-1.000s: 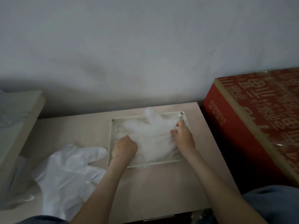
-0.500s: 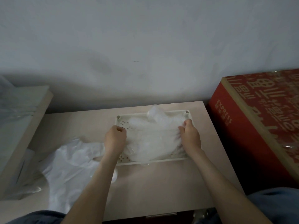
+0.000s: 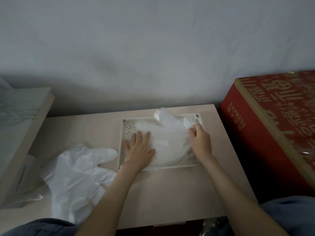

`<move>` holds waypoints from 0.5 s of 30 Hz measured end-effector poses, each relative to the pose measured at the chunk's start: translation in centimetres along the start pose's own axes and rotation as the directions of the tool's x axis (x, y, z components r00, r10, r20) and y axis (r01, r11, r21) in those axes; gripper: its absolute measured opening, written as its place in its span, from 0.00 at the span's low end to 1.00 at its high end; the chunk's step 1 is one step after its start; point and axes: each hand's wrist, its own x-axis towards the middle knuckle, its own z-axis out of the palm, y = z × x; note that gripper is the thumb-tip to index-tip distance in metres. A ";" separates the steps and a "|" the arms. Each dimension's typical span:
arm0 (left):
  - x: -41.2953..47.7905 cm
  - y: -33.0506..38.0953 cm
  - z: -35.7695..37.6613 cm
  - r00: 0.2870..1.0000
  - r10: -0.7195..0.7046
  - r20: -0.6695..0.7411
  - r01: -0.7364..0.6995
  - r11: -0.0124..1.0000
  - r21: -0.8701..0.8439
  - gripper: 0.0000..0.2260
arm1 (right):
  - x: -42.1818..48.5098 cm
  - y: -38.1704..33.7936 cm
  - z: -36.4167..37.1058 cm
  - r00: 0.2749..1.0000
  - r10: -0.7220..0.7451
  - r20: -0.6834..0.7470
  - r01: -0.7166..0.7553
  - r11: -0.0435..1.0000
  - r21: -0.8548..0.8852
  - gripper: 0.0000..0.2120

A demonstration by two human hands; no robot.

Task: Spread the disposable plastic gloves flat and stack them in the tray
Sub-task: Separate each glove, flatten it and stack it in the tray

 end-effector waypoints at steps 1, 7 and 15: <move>0.0 0.0 -0.2 1.000 -0.022 -0.017 0.022 0.999 -0.034 0.31 | -0.1 -0.3 -0.2 1.000 0.004 -0.009 -0.004 0.998 0.056 0.05; 0.3 0.7 -1.8 0.959 -0.199 -0.203 0.088 0.886 -0.455 0.26 | -0.4 -4.0 -1.7 0.987 0.087 0.132 -0.136 0.893 0.429 0.08; -0.6 1.3 -4.2 0.966 -0.236 -0.107 -0.018 0.352 -0.936 0.25 | -1.3 -10.4 -4.5 0.905 -0.212 0.370 -0.240 0.464 0.853 0.05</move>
